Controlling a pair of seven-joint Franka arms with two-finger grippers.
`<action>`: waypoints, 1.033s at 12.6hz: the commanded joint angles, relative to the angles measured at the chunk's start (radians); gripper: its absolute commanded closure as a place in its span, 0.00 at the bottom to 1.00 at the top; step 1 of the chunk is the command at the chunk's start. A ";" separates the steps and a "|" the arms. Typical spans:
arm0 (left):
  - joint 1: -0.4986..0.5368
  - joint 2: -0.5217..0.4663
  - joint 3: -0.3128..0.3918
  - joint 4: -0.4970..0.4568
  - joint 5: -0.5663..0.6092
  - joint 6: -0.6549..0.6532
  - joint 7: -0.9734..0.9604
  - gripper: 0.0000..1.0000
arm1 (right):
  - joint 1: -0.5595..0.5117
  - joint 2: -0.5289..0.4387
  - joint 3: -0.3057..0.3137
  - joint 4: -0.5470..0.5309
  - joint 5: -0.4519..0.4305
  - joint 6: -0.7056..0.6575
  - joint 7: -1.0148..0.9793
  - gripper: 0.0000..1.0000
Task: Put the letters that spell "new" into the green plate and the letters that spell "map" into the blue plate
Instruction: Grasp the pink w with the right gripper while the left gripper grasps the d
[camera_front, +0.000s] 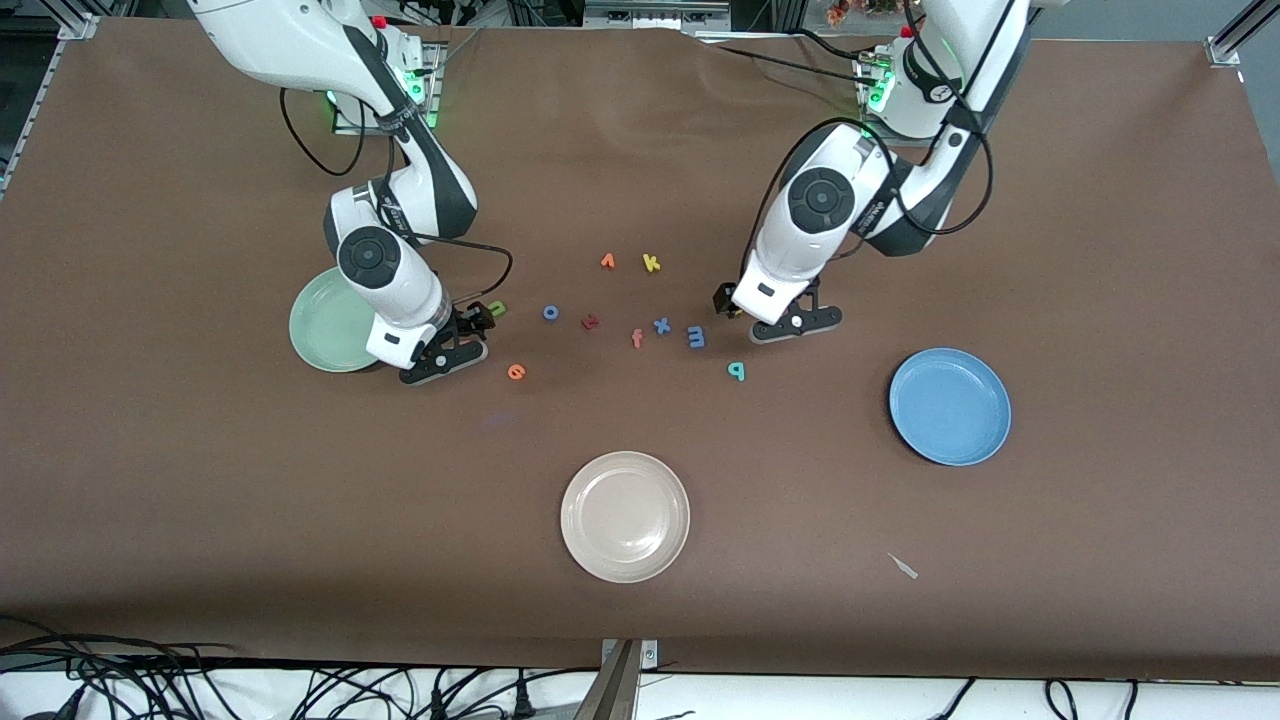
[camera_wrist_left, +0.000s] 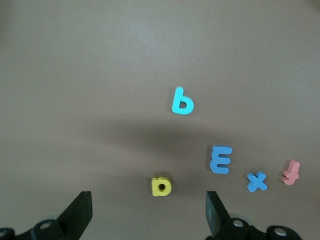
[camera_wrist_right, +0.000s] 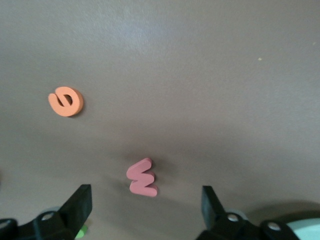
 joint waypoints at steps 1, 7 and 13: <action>-0.028 0.047 0.001 -0.010 -0.006 0.076 -0.079 0.00 | 0.017 0.026 -0.005 -0.020 -0.013 0.081 0.026 0.15; -0.065 0.140 0.003 -0.011 0.048 0.142 -0.110 0.00 | 0.020 0.034 -0.005 -0.037 -0.014 0.086 0.026 0.76; -0.068 0.165 0.003 -0.013 0.089 0.140 -0.110 0.25 | 0.017 -0.087 -0.054 -0.018 -0.013 -0.078 0.002 0.96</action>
